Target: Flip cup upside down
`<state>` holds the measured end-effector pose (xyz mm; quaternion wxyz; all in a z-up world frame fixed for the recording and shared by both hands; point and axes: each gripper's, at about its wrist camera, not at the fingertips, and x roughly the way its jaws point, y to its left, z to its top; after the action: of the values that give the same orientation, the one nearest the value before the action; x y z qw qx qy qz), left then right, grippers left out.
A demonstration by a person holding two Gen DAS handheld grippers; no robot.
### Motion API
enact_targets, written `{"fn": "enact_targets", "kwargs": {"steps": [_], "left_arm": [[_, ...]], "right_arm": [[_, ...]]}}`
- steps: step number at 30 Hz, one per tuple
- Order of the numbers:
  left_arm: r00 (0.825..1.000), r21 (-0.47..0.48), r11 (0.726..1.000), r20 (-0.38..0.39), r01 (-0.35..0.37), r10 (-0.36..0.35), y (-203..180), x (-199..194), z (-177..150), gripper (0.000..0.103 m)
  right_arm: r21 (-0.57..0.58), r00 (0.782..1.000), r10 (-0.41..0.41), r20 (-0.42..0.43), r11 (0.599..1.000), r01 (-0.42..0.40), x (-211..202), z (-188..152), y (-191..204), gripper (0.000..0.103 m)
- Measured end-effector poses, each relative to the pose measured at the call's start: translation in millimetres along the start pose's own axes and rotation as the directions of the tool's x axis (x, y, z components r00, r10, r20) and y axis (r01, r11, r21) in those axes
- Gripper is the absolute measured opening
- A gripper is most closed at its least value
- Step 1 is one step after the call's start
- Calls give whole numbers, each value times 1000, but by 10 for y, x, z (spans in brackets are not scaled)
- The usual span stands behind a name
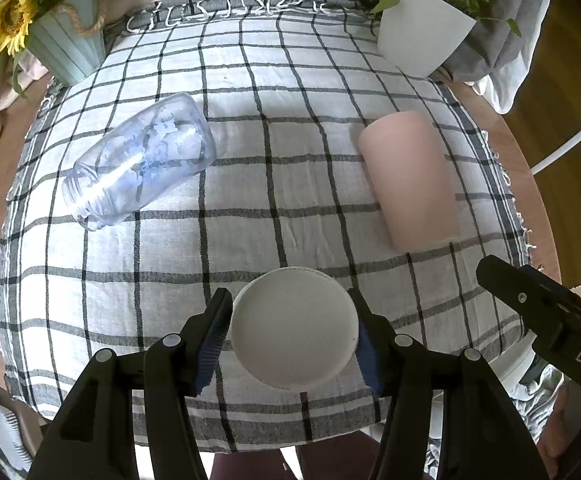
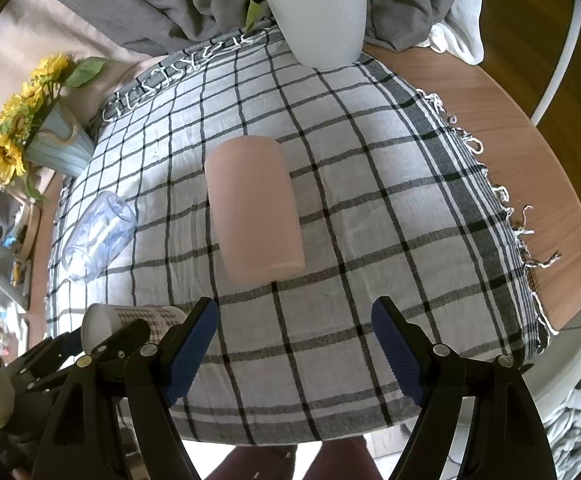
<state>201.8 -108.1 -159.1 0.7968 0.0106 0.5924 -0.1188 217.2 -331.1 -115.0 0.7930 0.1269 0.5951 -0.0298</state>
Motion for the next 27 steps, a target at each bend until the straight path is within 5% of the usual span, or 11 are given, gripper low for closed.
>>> {"fn": "enact_targets", "kwargs": {"steps": [7,14,21,27], "left_arm": [[1000,-13,1000,1,-7,7,-4,11,-17,72],[994,-28,998,94,-53,56,-23,-209,-83,87],[967,-54,991,220,-124,133,52,-649,-277,97],[926,-95,981,327,-166,189,211,-1070,-581,102]], "right_arm": [[-16,1000,7,-1,1000,-7,2,15,-15,79],[-24,1000,7,22,1000,-7,-80,49,-52,86],[-47,995,5,103,999,0,-385,-20,-3,89],[-104,980,21,197,995,0,-799,-240,193,90]]}}
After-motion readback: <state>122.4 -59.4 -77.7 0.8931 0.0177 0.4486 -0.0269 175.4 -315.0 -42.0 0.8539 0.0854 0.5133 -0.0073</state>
